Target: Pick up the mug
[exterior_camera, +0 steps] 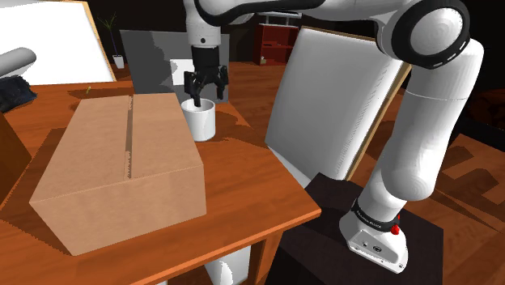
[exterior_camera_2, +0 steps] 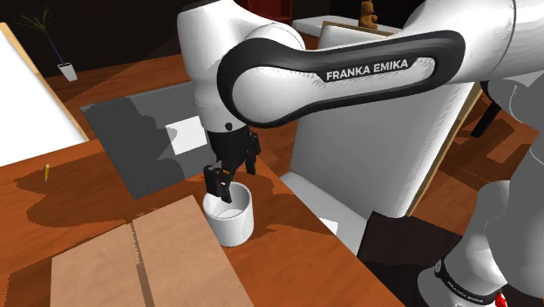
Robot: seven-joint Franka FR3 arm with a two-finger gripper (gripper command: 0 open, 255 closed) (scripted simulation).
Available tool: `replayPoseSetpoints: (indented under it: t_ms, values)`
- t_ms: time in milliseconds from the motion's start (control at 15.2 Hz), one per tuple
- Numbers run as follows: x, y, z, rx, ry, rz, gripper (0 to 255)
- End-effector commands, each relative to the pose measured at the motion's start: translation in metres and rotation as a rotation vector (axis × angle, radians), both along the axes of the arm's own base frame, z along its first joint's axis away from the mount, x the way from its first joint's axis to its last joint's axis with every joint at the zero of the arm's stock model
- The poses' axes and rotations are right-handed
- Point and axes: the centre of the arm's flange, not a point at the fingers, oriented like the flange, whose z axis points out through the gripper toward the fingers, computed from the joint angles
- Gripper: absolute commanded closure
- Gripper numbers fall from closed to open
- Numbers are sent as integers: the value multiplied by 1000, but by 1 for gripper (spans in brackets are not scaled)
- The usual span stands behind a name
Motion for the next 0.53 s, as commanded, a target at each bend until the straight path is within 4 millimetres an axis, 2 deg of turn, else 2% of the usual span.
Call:
replayPoseSetpoints:
  t_ms: [0, 132, 264, 330, 462]
  values:
    - [0, 0, -10, 0, 0, 0, 0]
    - [0, 0, -24, 0, 0, 0, 0]
    - [0, 0, -24, 0, 0, 0, 0]
    - [1, 1, -24, 0, 0, 0, 255]
    - [1, 1, -23, 0, 0, 0, 255]
